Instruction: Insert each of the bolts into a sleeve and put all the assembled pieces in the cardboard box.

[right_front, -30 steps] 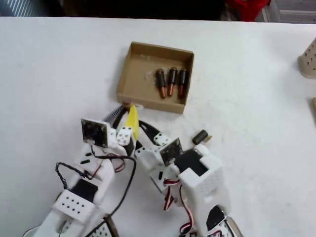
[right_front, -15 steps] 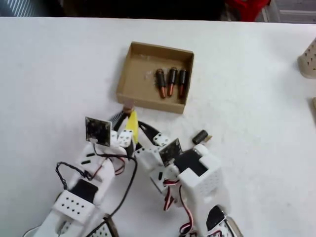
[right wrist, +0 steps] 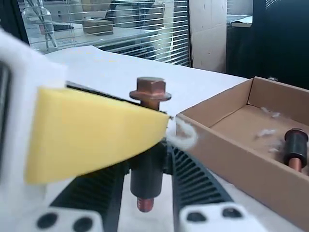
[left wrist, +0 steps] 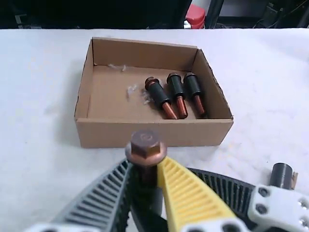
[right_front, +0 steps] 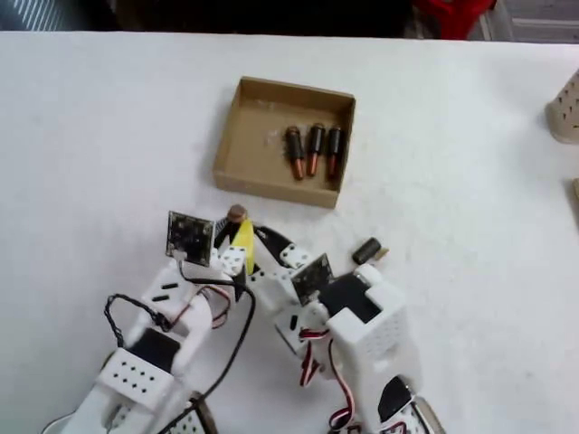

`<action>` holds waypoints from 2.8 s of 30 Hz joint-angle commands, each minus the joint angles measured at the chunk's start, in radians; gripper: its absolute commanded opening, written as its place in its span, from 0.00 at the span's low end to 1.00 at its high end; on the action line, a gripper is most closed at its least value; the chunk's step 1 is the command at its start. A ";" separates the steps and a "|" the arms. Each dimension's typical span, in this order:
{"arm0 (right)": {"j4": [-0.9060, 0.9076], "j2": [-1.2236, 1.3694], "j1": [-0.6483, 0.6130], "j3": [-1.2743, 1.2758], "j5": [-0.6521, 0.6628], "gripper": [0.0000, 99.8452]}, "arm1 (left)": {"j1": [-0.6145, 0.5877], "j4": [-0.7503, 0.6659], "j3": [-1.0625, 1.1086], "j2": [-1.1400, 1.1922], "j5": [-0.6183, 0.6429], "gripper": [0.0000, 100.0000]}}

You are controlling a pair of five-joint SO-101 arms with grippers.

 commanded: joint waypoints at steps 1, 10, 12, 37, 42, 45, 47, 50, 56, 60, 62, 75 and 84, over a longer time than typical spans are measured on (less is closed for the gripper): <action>-0.007 -0.079 0.056 0.009 -0.011 0.02 | 0.005 0.066 0.000 -0.019 0.002 0.02; -0.005 -0.081 0.053 0.018 -0.011 0.02 | 0.013 0.147 0.000 -0.019 -0.058 0.02; -0.005 -0.081 0.053 0.018 -0.011 0.02 | 0.010 0.149 0.000 -0.019 -0.114 0.02; -0.005 -0.081 0.053 0.018 -0.011 0.02 | -0.059 0.140 -0.002 -0.019 -0.005 0.22; -0.005 -0.081 0.053 0.018 -0.011 0.02 | -0.053 0.140 -0.011 -0.028 -0.002 0.22; -0.005 -0.081 0.053 0.017 -0.011 0.02 | -0.051 0.140 -0.017 -0.090 0.055 0.22; -0.005 -0.081 0.053 0.017 -0.011 0.02 | -0.051 0.140 -0.012 -0.157 0.084 0.22; -0.005 -0.081 0.053 0.017 -0.011 0.02 | -0.051 0.149 -0.008 -0.274 0.104 0.21; -0.005 -0.081 0.053 0.015 -0.011 0.02 | -0.033 0.250 0.000 -0.501 0.132 0.21; -0.005 -0.081 0.053 0.014 -0.011 0.02 | 0.004 0.318 -0.015 -0.575 0.130 0.21; -0.005 -0.081 0.054 0.014 -0.011 0.02 | -0.001 0.318 -0.021 -0.559 0.132 0.20; -0.005 -0.081 0.056 0.017 -0.011 0.02 | -0.242 0.325 -0.009 -0.559 0.127 0.02; -0.005 -0.081 0.058 0.018 -0.011 0.02 | -0.383 0.568 -0.005 -0.559 0.124 0.02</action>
